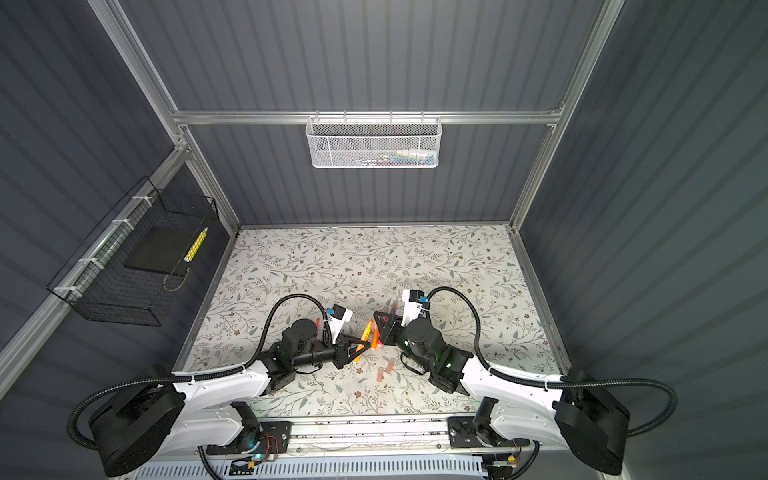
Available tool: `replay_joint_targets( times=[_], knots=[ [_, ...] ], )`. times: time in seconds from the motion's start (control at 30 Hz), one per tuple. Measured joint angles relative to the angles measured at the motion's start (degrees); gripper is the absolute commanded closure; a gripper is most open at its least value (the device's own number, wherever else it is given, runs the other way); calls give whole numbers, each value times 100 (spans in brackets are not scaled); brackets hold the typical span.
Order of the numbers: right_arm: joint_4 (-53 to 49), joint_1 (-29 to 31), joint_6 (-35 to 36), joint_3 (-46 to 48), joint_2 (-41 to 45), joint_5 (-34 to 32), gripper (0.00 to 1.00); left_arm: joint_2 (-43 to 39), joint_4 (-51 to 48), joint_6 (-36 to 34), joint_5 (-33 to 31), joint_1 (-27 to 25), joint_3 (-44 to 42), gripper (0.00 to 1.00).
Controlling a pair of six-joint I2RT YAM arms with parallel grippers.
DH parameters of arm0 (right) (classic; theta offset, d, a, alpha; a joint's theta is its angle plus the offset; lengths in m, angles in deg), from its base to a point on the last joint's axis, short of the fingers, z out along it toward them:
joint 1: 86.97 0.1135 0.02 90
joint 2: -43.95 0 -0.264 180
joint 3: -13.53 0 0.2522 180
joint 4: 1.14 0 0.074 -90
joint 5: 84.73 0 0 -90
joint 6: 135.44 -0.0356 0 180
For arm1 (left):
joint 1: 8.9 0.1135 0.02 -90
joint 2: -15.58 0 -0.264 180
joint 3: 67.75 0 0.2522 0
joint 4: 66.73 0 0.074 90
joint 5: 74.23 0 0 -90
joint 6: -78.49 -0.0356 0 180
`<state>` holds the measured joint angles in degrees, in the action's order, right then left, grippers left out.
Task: Insert the pens into the pen caps
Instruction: 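Bring the pale pink cap above the orange marker tip with the right gripper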
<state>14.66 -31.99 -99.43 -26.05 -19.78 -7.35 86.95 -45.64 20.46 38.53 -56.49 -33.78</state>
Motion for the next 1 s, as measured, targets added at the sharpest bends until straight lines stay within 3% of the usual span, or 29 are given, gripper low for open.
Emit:
replay_joint_targets(
  times=[0.43, 0.73, 1.0],
  knots=[
    [389, 22, -81, 138, 111, -627, 100, -42, 0, 0, 0, 0, 0, 100],
    [732, 22, -87, -11, -695, -765, 100, -140, -7, -2, 0, 0, 0, 100],
    [953, 22, -66, -48, -737, -831, 100, -205, -9, -2, 0, 0, 0, 100]
  ],
)
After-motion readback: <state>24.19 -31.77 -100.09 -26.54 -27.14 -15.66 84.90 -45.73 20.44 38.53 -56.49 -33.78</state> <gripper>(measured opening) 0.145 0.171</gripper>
